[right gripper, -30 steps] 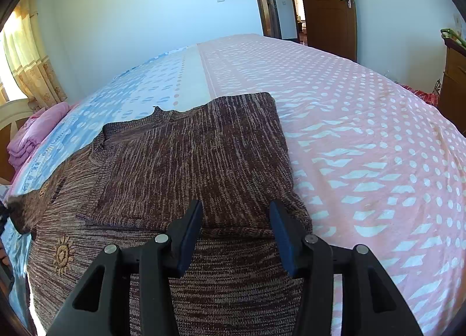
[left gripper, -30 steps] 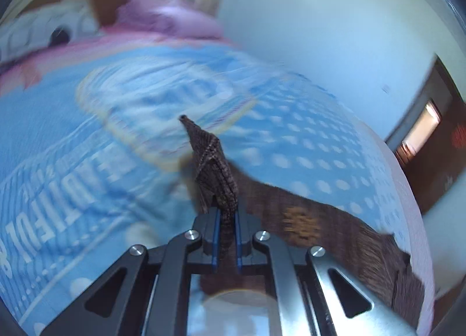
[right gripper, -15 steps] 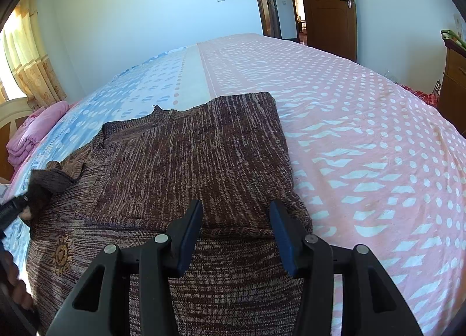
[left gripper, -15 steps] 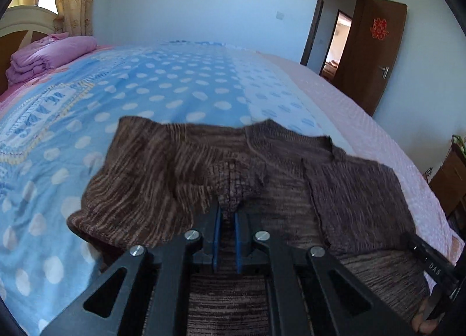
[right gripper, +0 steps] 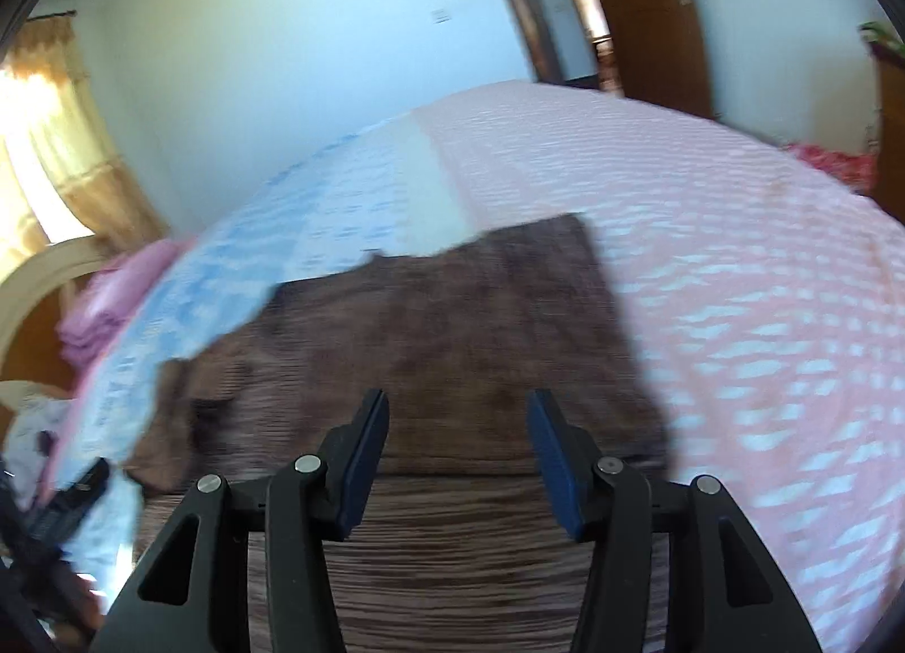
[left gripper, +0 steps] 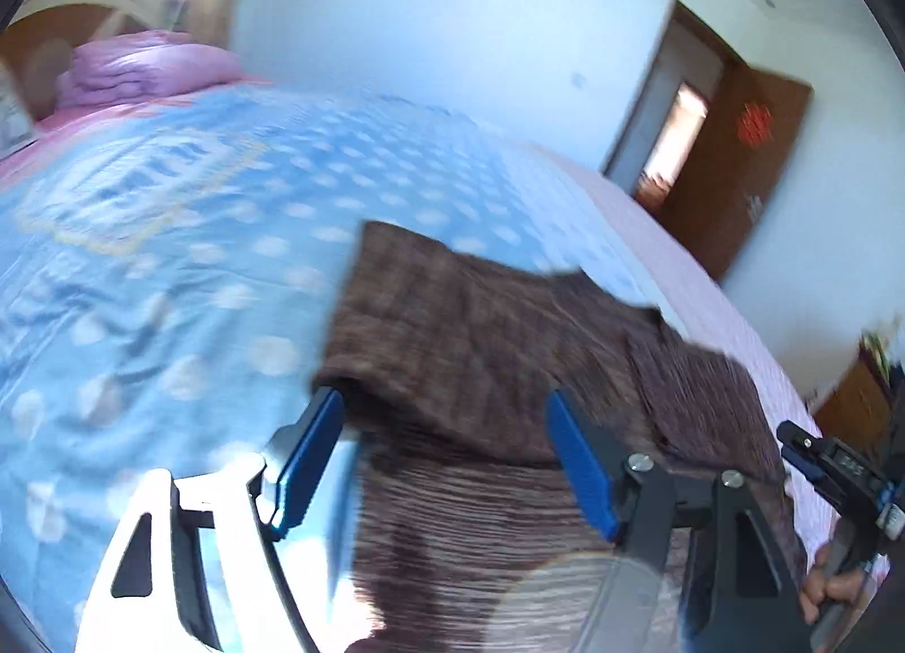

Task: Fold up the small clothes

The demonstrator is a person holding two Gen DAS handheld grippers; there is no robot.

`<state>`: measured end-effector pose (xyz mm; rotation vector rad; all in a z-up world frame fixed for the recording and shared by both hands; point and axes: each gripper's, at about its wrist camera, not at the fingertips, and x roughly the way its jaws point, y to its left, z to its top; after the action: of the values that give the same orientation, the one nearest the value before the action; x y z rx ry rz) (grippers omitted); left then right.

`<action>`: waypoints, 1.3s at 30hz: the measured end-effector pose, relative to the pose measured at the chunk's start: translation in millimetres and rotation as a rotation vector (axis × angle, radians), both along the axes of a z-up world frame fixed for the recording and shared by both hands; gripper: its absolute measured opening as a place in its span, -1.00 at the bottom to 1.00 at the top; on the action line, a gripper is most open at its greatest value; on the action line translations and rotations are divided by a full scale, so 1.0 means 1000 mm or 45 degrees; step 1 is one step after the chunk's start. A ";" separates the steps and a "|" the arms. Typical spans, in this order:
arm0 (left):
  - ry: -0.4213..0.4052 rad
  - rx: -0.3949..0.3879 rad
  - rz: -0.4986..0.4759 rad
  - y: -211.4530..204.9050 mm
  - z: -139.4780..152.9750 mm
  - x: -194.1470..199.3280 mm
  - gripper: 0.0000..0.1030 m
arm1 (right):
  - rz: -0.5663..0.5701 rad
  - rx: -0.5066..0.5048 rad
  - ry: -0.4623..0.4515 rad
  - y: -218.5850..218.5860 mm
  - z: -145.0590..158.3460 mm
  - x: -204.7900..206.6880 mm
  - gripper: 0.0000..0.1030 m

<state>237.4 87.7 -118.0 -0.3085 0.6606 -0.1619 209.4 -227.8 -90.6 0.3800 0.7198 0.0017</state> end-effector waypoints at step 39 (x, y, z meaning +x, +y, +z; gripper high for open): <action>0.138 -0.250 0.147 0.027 -0.042 0.009 0.45 | 0.259 -0.136 0.189 0.059 -0.022 0.130 -0.86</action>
<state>246.7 115.0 -160.1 -0.5458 0.7339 -0.1002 339.5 -168.5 -112.8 0.2053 0.8989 0.1276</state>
